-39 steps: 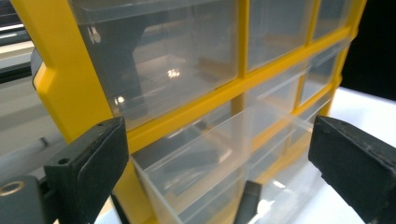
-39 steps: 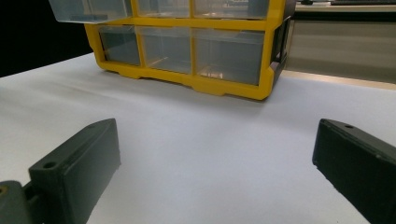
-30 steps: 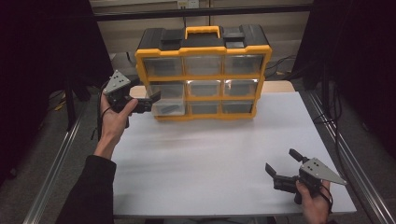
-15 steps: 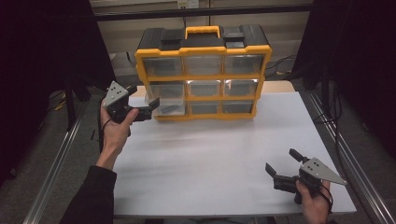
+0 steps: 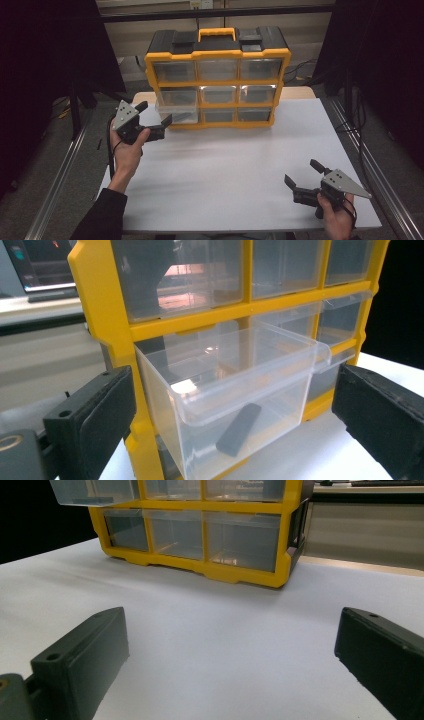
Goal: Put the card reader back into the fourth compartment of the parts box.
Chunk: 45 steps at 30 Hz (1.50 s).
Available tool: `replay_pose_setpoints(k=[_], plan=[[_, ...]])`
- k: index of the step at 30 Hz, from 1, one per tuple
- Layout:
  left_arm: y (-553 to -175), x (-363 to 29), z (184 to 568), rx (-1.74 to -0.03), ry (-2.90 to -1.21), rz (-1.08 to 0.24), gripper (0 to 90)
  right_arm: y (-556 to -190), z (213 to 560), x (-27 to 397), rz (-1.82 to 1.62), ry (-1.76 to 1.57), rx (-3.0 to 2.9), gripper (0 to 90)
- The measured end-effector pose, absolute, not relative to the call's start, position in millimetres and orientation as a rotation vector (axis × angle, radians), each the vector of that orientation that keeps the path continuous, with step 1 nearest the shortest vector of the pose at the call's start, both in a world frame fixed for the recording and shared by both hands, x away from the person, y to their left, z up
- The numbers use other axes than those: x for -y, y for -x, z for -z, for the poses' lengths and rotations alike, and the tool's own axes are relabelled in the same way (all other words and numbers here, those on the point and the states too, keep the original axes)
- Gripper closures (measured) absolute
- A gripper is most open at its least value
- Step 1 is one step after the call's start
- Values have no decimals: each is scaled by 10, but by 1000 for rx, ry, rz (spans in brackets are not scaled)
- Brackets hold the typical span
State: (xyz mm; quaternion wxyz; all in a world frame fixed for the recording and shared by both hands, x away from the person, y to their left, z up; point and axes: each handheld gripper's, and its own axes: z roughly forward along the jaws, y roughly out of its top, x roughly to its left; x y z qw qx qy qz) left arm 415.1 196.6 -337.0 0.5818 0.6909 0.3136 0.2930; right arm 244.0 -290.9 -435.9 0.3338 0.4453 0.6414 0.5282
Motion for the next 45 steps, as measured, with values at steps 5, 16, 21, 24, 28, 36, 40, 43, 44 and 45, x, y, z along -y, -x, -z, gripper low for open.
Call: replay_pose_setpoints(k=[5,16,21,24,28,36,40,43,44,45], plan=[[-4069,-1987,3463,-755,-1616,-669,39,-2440,4358,2910,-1379,-1164,-1674,4],[-3947,-2053,3646,-809,-1595,-679,36,-2439,4357,2906,-1379,-1162,-1672,4],[-3885,-2089,3773,-836,-1591,-705,36,-2436,4355,2910,-1378,-1162,-1673,4],[-3844,-2110,3835,-858,-1575,-716,36,-2438,4356,2909,-1379,-1164,-1671,4],[-3804,-2139,3898,-865,-1584,-714,37,-2437,4355,2908,-1378,-1164,-1672,4],[-3715,-2138,4059,-896,-1587,-711,36,-2437,4356,2899,-1377,-1157,-1679,4],[-3659,-2130,4140,-894,-1603,-676,36,-2432,4352,2909,-1377,-1161,-1672,4],[-3616,-2125,4156,-890,-1601,-667,36,-2432,4351,2905,-1380,-1159,-1671,4],[-3604,-2117,4163,-895,-1588,-673,36,-2432,4351,2904,-1380,-1159,-1672,4],[-3582,-2121,4182,-896,-1593,-693,36,-2433,4351,2905,-1381,-1159,-1672,4]])
